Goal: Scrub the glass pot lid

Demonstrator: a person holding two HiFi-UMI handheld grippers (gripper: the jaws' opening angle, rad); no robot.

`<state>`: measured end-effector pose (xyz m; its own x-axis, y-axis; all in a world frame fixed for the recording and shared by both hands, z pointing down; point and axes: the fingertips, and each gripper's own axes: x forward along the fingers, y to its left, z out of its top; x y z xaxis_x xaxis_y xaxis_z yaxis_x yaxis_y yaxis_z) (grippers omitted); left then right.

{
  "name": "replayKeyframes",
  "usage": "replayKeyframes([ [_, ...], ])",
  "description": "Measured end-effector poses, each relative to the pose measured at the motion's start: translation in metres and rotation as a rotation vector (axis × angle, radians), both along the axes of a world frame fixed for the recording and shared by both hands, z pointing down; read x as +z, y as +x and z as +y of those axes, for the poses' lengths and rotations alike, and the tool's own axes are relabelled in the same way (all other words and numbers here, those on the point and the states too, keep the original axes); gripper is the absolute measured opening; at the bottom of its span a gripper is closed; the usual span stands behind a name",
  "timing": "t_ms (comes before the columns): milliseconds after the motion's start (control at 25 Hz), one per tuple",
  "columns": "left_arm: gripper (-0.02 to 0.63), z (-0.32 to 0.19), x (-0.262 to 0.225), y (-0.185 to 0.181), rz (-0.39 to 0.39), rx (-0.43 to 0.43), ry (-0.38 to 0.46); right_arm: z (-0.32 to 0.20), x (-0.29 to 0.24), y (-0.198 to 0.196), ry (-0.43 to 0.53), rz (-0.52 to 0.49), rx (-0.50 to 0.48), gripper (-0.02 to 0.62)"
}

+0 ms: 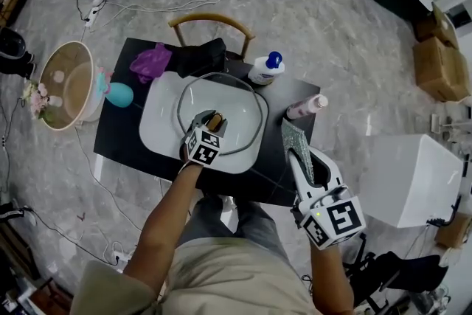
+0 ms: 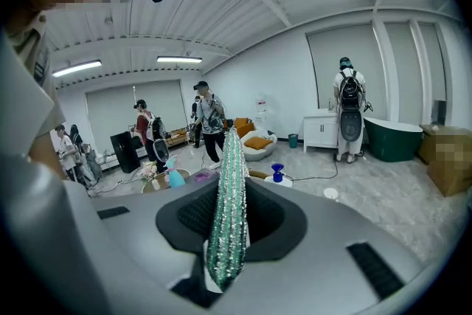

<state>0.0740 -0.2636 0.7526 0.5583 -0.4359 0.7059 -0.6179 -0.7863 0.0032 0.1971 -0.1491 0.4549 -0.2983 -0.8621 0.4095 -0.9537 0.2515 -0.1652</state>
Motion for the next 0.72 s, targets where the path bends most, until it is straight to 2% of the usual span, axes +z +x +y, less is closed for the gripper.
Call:
replayKeyframes([
  [200,0.173,0.002,-0.049,-0.01,0.039,0.056,0.074,0.001,-0.002,-0.012,0.013,-0.005,-0.014,0.084],
  [400,0.173,0.018,-0.104,-0.02,0.049,0.135,0.128,-0.006,-0.015,-0.031,0.047,0.034,-0.052,0.084],
  [600,0.173,0.043,-0.149,-0.027,0.038,0.204,0.187,-0.017,-0.017,-0.064,0.066,0.161,-0.154,0.084],
  [720,0.173,0.06,-0.178,-0.03,0.054,0.24,0.222,-0.026,-0.005,-0.092,0.043,0.262,-0.24,0.084],
])
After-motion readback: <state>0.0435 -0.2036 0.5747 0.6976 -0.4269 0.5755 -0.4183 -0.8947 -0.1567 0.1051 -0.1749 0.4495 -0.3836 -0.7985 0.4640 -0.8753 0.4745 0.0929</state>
